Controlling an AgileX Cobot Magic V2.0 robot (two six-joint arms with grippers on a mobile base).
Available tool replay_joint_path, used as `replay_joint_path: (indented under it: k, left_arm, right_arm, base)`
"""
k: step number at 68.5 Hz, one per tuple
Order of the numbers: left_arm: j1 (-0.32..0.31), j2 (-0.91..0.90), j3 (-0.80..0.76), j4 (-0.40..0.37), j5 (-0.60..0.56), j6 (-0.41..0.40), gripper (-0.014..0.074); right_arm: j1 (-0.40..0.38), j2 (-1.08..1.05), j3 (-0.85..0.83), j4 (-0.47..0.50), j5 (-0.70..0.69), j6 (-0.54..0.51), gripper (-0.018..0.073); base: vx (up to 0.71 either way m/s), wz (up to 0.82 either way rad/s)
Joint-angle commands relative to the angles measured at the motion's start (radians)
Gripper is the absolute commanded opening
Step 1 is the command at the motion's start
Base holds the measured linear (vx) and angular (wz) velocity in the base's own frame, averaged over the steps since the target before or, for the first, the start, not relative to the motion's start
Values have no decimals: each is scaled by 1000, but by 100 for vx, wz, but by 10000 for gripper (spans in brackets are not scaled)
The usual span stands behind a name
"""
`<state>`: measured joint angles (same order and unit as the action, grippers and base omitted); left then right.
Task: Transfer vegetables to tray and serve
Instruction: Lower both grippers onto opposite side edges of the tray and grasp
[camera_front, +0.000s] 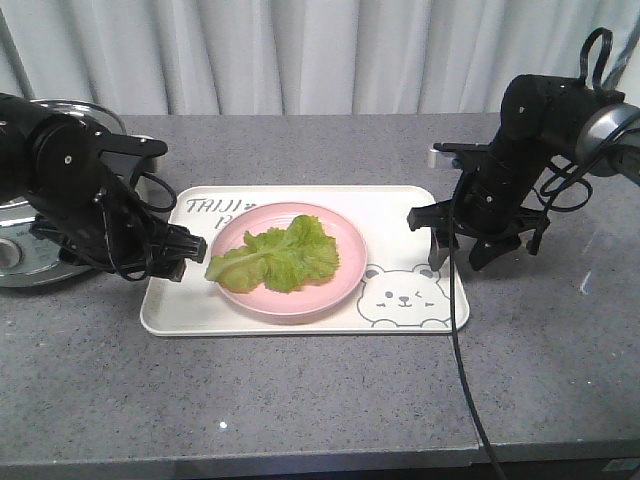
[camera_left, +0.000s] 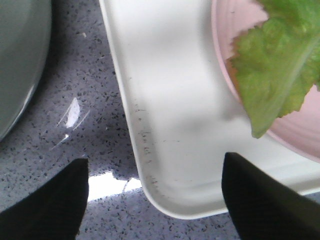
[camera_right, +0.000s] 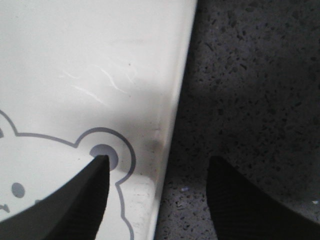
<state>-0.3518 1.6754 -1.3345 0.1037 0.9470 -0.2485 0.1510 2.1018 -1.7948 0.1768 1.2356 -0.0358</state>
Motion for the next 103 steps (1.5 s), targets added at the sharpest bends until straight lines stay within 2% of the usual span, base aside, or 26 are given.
replay_joint_path:
  k: [1,78,89,103]
  left_arm:
    - [-3,-34,-23,4,-39,-8,534]
    - [0,104,-23,3,-37,-10,534]
    - [0,104,-23,3,-39,-10,496]
    - [0,104,-23,3,-36,-10,382]
  right_arm:
    - [-3,-58,-22,4,48,-13,412]
    - [-3,-58,-22,8,48,-14,400]
    - [-3,-58,-22,11,48,-15,352]
    - [-3,-44,-21,21,49,-15,244]
  base:
    - [0,0]
    - [0,0]
    - [0,0]
    - [0,0]
